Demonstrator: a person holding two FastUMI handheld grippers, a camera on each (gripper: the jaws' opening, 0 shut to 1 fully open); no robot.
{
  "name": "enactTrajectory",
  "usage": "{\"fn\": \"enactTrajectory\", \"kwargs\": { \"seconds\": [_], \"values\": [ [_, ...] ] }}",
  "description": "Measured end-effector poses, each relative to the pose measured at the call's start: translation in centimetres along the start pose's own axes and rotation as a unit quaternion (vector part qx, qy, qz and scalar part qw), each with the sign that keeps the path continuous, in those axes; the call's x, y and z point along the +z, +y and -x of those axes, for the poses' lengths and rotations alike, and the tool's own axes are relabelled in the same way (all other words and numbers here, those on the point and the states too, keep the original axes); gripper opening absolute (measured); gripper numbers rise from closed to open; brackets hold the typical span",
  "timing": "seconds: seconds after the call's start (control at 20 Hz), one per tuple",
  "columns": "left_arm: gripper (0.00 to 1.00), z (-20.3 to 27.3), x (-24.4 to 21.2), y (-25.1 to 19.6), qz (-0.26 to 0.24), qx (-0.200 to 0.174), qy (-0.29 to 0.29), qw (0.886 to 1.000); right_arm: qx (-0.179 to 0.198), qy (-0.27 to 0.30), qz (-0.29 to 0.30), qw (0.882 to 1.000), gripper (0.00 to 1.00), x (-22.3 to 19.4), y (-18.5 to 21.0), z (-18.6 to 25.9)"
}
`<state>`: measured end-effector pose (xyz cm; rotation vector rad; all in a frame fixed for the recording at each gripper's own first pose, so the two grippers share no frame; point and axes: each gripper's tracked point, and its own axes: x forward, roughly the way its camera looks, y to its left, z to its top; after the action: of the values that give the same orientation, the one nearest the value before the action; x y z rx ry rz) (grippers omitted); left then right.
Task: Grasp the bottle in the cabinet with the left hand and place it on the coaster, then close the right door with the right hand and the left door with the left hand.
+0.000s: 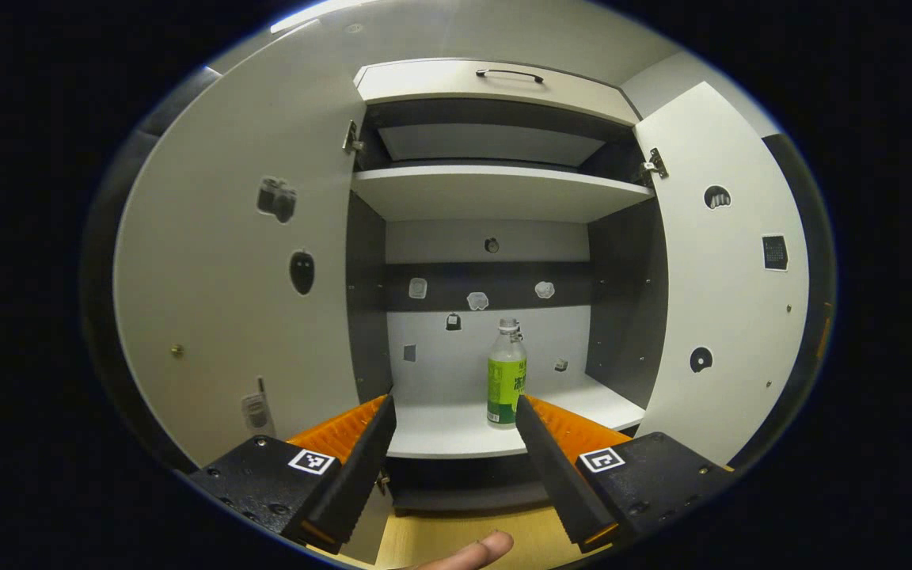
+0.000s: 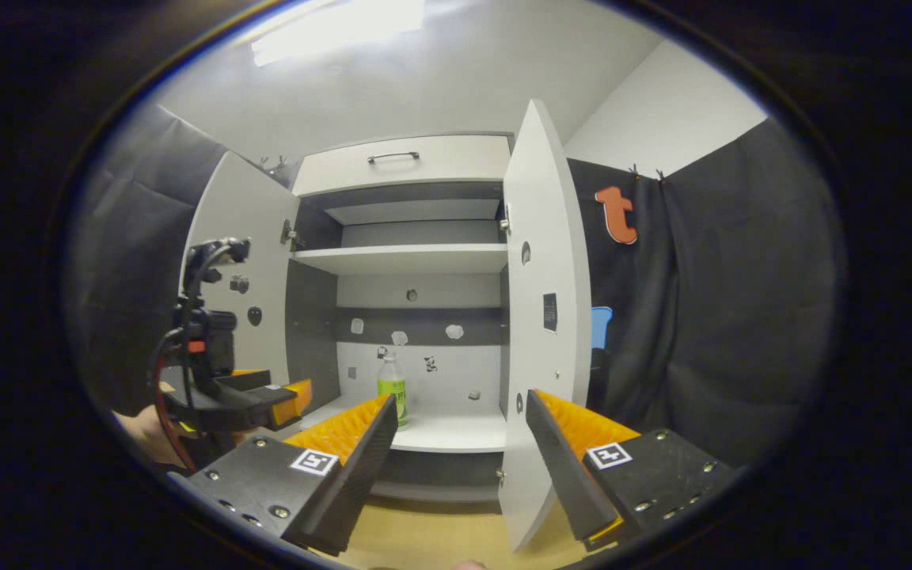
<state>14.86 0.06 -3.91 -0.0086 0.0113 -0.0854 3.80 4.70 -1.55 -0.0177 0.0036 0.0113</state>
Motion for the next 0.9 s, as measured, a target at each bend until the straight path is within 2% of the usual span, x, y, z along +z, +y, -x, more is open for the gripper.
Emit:
{"fn": "enactTrajectory", "kwargs": {
  "seconds": [0.3,0.5,0.9],
  "values": [
    [0.97,-6.4,-0.9,-3.4,0.009,-0.051,-0.013,0.999,-0.009,0.001,0.008,1.000,0.98,-0.8,-0.1,0.0],
    [0.96,-10.9,-2.0,-5.5,0.018,-0.069,-0.010,0.997,-0.011,0.007,0.015,1.000,0.98,-1.7,0.3,0.2],
    [0.98,-19.4,-4.9,-6.4,0.011,-0.058,0.011,0.998,-0.042,0.016,0.030,0.999,0.99,-2.4,-1.0,1.8]
  ]
}}
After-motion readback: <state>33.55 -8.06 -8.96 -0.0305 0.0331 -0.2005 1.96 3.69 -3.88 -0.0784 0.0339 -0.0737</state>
